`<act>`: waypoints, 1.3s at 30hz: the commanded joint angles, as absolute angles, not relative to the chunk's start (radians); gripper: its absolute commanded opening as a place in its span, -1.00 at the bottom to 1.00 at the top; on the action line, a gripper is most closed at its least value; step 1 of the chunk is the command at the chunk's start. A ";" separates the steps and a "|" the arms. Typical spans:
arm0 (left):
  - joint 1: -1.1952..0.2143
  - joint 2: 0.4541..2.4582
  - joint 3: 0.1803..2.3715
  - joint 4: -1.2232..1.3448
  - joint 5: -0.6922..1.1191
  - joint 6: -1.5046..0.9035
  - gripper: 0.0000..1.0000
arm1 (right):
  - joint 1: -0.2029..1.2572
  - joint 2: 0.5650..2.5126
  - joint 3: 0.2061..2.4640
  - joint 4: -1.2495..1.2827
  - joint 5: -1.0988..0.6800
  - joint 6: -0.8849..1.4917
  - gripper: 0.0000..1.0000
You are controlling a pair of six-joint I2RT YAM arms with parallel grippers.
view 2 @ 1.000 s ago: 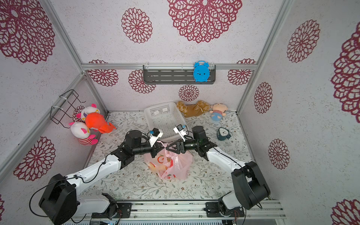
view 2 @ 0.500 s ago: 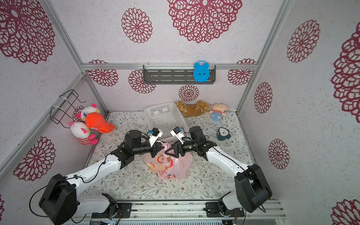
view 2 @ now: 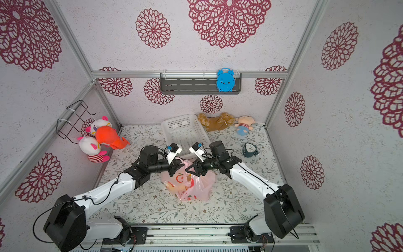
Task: Place the banana into a plastic bag & tie a knot
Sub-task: Cross the plastic bag at the center of the board.
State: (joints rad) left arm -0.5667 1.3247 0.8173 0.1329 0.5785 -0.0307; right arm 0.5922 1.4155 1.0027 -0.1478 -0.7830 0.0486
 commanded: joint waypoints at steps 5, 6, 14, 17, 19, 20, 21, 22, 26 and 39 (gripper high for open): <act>-0.561 1.338 0.834 0.131 0.601 -0.029 -1.00 | 0.613 1.413 1.053 -0.205 -0.725 0.003 -0.16; -0.559 1.339 0.836 0.131 0.603 -0.029 -1.00 | 0.616 1.417 1.057 -0.209 -0.716 -0.001 -0.18; -0.559 1.341 0.839 0.126 0.608 -0.030 -1.00 | 0.639 1.443 1.098 -0.255 -0.637 -0.025 -0.65; -0.558 1.333 0.849 0.104 0.611 -0.031 -1.00 | 0.650 1.443 1.109 -0.265 -0.566 -0.039 -1.00; -0.558 1.326 0.857 0.076 0.604 -0.033 -0.72 | 0.655 1.440 1.114 -0.269 -0.529 -0.052 -1.00; -0.556 1.322 0.860 0.062 0.603 -0.038 -0.55 | 0.657 1.437 1.115 -0.268 -0.510 -0.056 -1.00; -0.551 1.317 0.862 0.051 0.601 -0.040 -0.44 | 0.658 1.435 1.116 -0.268 -0.499 -0.060 -1.00; -0.544 1.307 0.859 0.042 0.599 -0.049 -0.34 | 0.661 1.433 1.117 -0.269 -0.497 -0.068 -1.00; -0.516 1.234 0.822 0.056 0.515 -0.103 0.04 | 0.664 1.437 1.116 -0.266 -0.488 -0.085 -1.00; -0.418 1.465 1.027 -0.116 0.351 -0.199 0.22 | 0.673 1.428 1.156 -0.339 -0.594 -0.165 -1.00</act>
State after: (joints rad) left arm -0.4210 1.3903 0.9657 -0.0128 0.3489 -0.1886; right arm 0.6643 1.4414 1.1107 -0.3031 -0.5388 -0.1135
